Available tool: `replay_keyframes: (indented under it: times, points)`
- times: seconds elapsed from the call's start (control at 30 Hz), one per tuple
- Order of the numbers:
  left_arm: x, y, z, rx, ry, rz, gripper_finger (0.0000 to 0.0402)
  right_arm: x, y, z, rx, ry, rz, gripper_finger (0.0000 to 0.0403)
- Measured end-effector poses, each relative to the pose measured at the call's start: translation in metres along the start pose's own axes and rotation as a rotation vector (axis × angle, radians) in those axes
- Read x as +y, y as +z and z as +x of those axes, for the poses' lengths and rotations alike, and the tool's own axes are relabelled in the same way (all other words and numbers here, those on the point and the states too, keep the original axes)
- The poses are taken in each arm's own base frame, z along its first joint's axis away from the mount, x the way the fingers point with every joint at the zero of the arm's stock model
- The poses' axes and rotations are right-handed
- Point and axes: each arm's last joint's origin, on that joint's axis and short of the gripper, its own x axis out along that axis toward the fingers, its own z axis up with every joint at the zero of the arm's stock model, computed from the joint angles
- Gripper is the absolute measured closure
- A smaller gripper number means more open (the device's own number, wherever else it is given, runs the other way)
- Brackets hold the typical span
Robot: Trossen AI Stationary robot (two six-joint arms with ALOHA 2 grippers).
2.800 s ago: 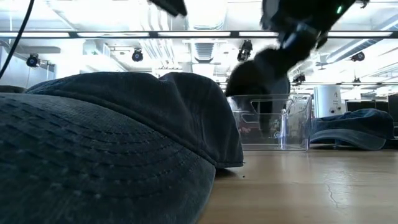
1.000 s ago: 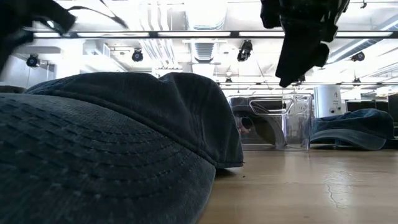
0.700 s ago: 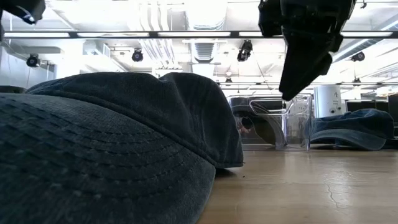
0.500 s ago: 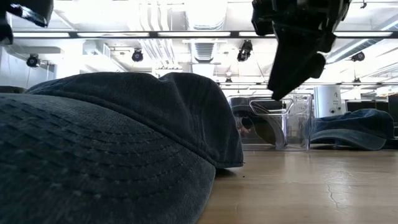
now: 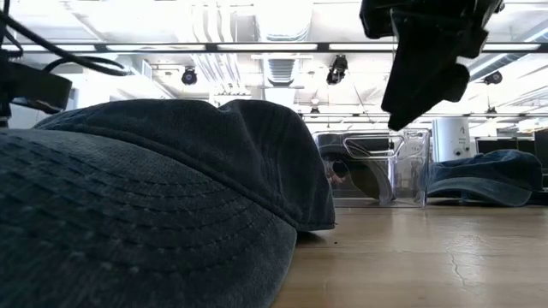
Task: Pick & Place hat
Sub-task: Put the gray cap into the right transparent bin
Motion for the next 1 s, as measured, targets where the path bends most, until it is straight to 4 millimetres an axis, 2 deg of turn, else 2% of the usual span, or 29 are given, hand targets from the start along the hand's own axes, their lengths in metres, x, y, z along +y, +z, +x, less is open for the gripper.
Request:
replay_keyframes:
  times: [0.07, 0.1, 0.23, 0.3, 0.4, 0.5, 0.57, 0.63, 0.77, 0.9, 1.0]
  points:
    - [-0.001, 0.0, 0.0, -0.003, -0.005, 0.017, 0.0375, 0.001, -0.001, -0.003, -0.017, -0.002, 0.013, 0.0211]
    - [-0.001, 0.001, -0.001, -0.012, -0.007, 0.021, 0.0387, 0.002, -0.002, -0.004, -0.023, -0.003, 0.015, 0.0211]
    - [-0.011, 0.005, -0.018, -0.041, -0.072, 0.013, 0.04, 0.004, -0.003, -0.009, -0.063, -0.008, 0.022, 0.0211]
    - [-0.018, 0.01, -0.037, -0.055, -0.131, 0.009, 0.0401, 0.004, -0.003, -0.013, -0.075, -0.001, 0.029, 0.0211]
    - [-0.025, 0.021, -0.08, -0.132, -0.227, 0.003, 0.0401, 0.003, -0.001, -0.021, -0.103, 0.01, 0.038, 0.0211]
    - [-0.023, 0.032, -0.122, -0.242, -0.283, -0.015, 0.0401, 0.003, 0.001, -0.031, -0.144, 0.021, 0.046, 0.0211]
    - [-0.02, 0.037, -0.139, -0.278, -0.283, -0.022, 0.0401, 0.002, 0.003, -0.037, -0.163, 0.031, 0.053, 0.0211]
    - [-0.017, 0.036, -0.139, -0.248, -0.234, 0.006, 0.0401, 0.001, 0.003, -0.041, -0.163, 0.03, 0.051, 0.0211]
    - [-0.031, 0.021, -0.115, -0.073, -0.197, 0.107, 0.0389, -0.003, 0.0, -0.04, -0.139, -0.002, 0.035, 0.0211]
    - [-0.048, 0.003, -0.1, 0.011, -0.176, 0.258, 0.0339, -0.006, -0.004, -0.035, -0.115, -0.013, 0.023, 0.0211]
    - [-0.053, -0.007, -0.093, 0.023, -0.143, 0.351, 0.0291, -0.008, -0.007, -0.032, -0.108, -0.025, 0.021, 0.0211]
